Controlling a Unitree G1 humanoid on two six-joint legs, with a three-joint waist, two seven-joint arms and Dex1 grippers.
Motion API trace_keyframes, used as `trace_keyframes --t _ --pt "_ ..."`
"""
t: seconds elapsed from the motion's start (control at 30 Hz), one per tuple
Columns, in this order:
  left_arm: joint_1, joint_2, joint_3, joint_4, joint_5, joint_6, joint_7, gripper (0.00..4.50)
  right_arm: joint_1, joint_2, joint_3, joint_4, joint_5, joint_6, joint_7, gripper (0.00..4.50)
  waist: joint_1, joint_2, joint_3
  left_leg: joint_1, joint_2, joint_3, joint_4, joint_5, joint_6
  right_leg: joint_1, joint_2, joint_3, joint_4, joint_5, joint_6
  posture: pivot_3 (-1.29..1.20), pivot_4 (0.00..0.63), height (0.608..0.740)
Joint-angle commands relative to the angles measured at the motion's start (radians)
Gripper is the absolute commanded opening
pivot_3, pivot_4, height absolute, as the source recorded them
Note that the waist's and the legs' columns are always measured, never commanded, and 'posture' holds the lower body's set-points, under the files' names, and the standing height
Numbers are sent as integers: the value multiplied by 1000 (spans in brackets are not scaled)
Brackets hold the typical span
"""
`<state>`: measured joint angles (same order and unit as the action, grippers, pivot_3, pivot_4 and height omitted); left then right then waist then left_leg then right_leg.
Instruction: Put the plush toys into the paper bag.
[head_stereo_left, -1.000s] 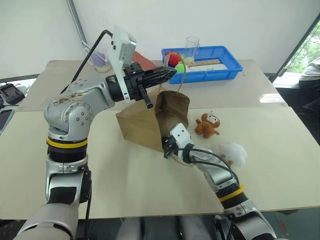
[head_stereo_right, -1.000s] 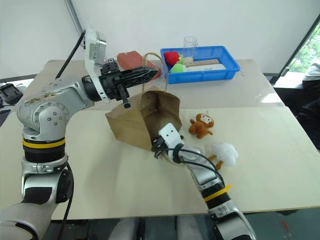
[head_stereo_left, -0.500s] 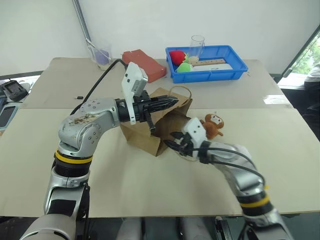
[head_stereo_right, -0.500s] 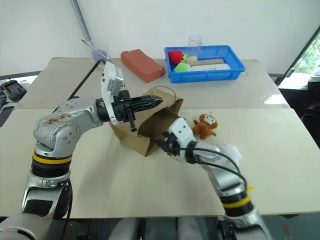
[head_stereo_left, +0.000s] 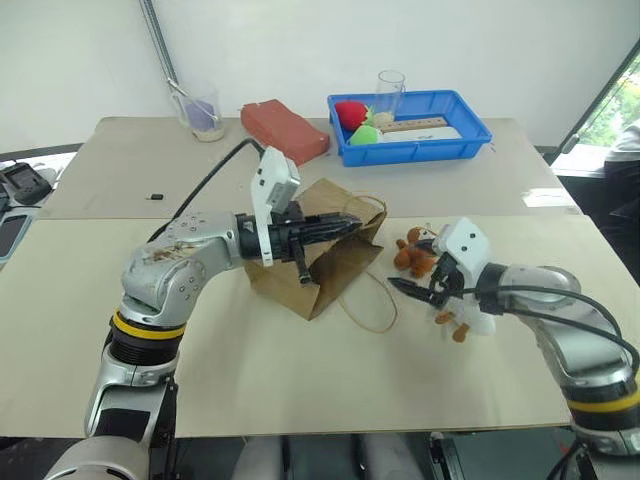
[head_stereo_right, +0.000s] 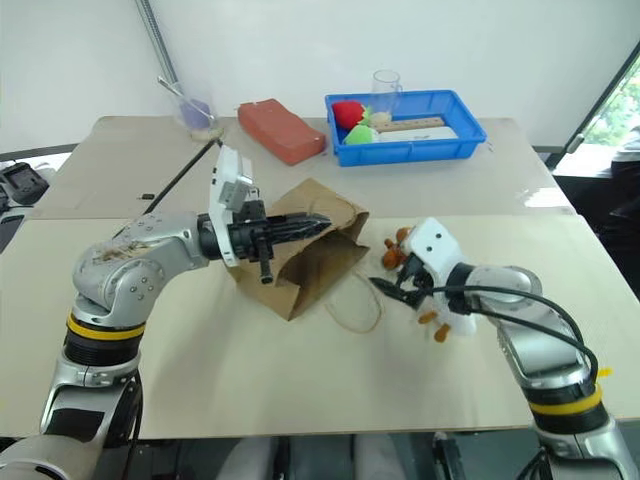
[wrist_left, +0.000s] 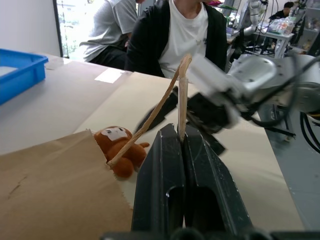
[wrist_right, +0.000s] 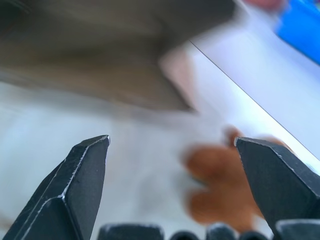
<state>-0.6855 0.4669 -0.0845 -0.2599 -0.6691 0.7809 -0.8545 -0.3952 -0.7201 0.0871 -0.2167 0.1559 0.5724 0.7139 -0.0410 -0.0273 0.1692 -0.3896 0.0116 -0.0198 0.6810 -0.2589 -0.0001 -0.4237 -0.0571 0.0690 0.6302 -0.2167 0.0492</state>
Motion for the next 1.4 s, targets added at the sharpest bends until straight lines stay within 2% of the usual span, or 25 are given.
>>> trace_keyframes --t 0.03,0.2,0.33,0.63,0.67,0.8,0.93,1.07,1.23,1.4 --pt "-5 -12 2 -48 -7 -6 14 0 -45 1 47 113 -97 -99 -26 4456 1 0 0 0 0 0 0 0 0 0 0 0 0 0 0 0 150 740" --pt "-1 -10 15 -50 -6 -7 34 0 -71 21 73 241 -164 -164 -58 4456 2 0 0 0 0 0 0 0 0 0 0 0 0 0 0 0 150 740" --pt "-2 -9 26 -46 -10 -6 49 0 -82 31 77 304 -204 -204 -81 3280 1 0 0 0 0 0 0 0 0 0 0 0 0 0 0 0 150 740" --pt "-5 2 23 -33 4 -22 46 0 -91 17 68 325 -225 -263 -49 184 0 0 0 1 0 0 0 0 0 0 0 0 0 0 0 0 150 740" --pt "-8 2 25 -30 2 -21 45 0 -98 7 57 320 -219 -267 -36 28 0 0 0 0 0 0 0 0 0 0 0 0 0 0 0 0 150 740" --pt "-16 6 31 -21 -4 -18 41 0 -93 -53 7 208 -130 -225 89 28 1 0 0 0 0 0 0 0 0 0 0 0 0 0 0 0 150 740" --pt "-23 11 33 -9 -4 -22 31 0 -18 -201 -33 -30 17 -109 304 28 6 0 0 0 0 -1 -1 -1 1 0 0 0 0 0 0 0 150 740" --pt "-26 12 19 1 11 -39 16 0 13 -261 -46 -237 129 -7 372 28 5 0 0 0 0 -1 0 -1 1 0 0 0 -1 0 0 0 150 740" --pt "-35 4 16 6 8 -33 8 0 -57 -171 55 -336 124 39 315 28 -1 0 0 1 1 -1 0 -1 1 1 1 0 0 0 0 0 150 740" --pt "-44 3 25 -2 -13 -11 6 0 -163 -24 197 -217 -1 -27 234 28 1 0 0 0 1 -1 0 0 1 0 1 0 0 0 0 0 150 740"
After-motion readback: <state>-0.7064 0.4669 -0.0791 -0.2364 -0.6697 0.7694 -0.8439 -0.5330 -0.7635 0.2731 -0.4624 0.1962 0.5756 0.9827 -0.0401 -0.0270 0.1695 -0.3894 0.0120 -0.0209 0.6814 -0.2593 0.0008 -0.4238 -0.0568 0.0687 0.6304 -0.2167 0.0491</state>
